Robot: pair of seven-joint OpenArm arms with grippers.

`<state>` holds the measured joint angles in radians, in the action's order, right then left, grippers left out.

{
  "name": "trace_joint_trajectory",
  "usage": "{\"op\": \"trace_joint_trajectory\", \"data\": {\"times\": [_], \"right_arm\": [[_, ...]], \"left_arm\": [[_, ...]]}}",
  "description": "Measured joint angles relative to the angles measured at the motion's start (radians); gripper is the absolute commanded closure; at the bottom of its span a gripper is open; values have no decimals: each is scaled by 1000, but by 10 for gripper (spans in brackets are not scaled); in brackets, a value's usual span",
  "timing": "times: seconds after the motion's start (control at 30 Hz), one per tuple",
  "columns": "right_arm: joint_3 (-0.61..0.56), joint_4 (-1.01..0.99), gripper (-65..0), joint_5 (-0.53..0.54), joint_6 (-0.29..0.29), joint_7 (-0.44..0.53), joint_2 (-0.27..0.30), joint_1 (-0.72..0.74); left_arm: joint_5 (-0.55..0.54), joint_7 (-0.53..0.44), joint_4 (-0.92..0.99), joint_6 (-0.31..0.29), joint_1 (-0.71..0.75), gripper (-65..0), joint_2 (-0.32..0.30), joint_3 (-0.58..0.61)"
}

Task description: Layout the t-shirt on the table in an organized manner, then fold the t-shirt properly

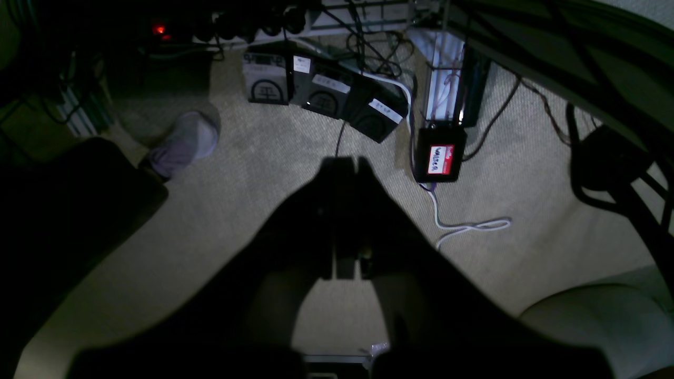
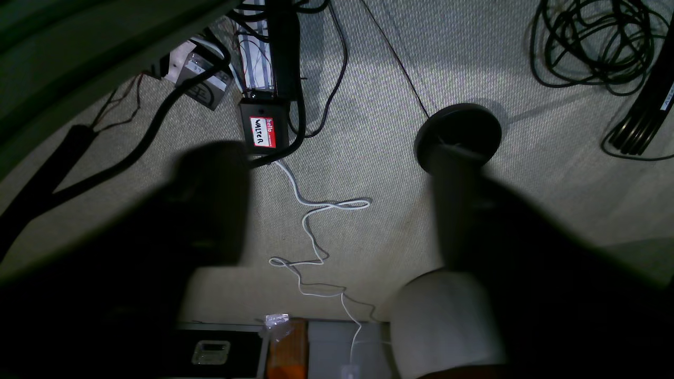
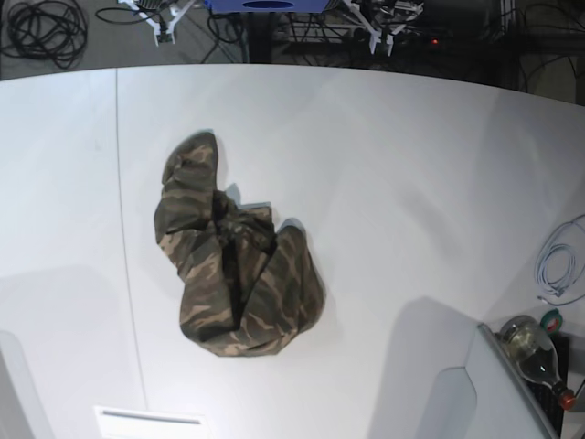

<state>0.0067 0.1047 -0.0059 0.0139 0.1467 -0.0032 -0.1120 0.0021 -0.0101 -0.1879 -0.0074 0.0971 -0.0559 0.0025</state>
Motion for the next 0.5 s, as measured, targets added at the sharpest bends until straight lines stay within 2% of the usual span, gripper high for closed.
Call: {"op": "trace_joint_trajectory", "data": {"times": [0.03,0.07,0.1,0.17,0.2,0.27,0.33,0.37,0.4,0.43,0.47,0.5], "right_arm": [[0,0,-54,-2,0,0,0,0],[0,0,0,-1,0,0,0,0],[0,0,-5,1,0,0,0,0],[0,0,-75,0,0,0,1,0],[0,0,-74,-2,0,0,1,0],[1,0,-59,-2,0,0,1,0],[1,0,-44,-2,0,0,0,0],[1,0,-39,-2,0,0,1,0],[1,0,-35,-2,0,0,1,0],[1,0,-35,-2,0,0,1,0],[1,0,-35,-2,0,0,1,0],[1,0,-35,-2,0,0,0,0]], "left_arm": [[0,0,0,0,-1,-5,0,0],[0,0,0,0,-1,-5,0,-1],[0,0,0,-1,-2,-5,-3,-1],[0,0,0,0,-2,-15,-6,-2],[0,-2,0,0,-2,-48,-8,-2],[0,-27,0,0,-2,-168,-11,-2],[-3,-27,2,0,-3,-316,-11,1],[3,-31,2,0,-3,-359,-11,6],[5,-31,2,0,-2,-364,-11,8],[5,-32,0,0,2,-341,-11,8],[6,-35,-2,0,6,-280,-11,8],[3,-34,-2,0,9,-181,-14,8]]}}
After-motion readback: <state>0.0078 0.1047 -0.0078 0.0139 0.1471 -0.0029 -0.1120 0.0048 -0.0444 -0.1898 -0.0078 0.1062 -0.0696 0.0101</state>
